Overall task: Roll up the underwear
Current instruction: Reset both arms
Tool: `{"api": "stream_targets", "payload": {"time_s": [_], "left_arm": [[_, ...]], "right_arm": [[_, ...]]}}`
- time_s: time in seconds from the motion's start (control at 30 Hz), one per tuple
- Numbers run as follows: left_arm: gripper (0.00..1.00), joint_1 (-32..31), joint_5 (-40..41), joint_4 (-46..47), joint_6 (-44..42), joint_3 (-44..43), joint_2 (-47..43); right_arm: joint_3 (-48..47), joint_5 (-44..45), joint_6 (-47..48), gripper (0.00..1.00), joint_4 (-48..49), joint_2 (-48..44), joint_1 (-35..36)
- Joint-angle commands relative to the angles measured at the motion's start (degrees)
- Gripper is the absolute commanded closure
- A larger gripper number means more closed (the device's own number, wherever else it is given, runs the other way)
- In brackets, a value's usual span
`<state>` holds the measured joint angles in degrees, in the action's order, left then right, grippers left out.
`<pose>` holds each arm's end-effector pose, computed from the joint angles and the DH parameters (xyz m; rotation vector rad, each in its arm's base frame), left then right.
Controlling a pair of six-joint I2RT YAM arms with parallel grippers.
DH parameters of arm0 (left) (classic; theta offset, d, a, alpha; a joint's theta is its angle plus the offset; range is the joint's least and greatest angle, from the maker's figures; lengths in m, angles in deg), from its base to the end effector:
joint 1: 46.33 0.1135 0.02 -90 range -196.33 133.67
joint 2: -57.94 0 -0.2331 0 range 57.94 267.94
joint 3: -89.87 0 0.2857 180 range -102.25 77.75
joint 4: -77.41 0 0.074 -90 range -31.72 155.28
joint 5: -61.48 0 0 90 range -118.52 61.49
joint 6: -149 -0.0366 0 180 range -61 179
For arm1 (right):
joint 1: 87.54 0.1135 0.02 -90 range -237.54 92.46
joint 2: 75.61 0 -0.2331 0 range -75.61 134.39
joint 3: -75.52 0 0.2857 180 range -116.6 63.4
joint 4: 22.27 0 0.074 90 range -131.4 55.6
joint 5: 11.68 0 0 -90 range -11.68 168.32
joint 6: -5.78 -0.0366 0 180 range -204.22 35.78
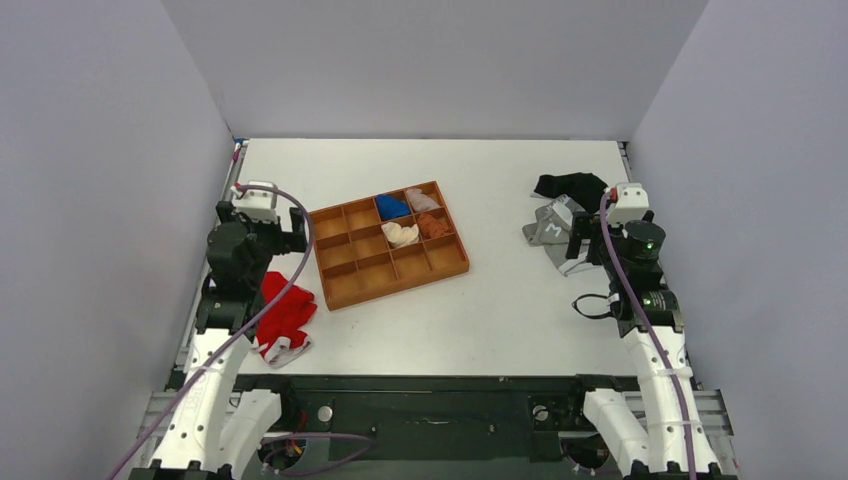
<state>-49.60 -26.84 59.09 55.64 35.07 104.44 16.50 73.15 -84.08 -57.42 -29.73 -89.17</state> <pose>0.2508 -0.0133 0.3046 0.0795 1.7439 0.0267 0.2383 -0.0035 0.3044 -0.0341 1.9536 0.0678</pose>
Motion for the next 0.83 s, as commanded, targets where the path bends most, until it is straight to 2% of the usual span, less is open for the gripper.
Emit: {"api": "stream_targets", "payload": {"time_s": [0.0, 0.27, 0.8], "left_arm": [[0.03, 0.25, -3.57, -1.53, 1.63, 2.36, -5.18], [0.04, 1.33, -7.43, 0.32, 2.11, 5.91, -8.24], [0.03, 1.62, -7.32, 0.55, 1.69, 6.66, -6.73]], "right_arm": [[1.85, -0.69, 2.0, 0.17, 1.65, -3.94, -2.42], [2.49, -5.78, 1.47, 0.16, 2.36, -7.01, -8.51], [1.9, -6.38, 2.63, 0.16, 1.51, -5.74, -8.65]]}}
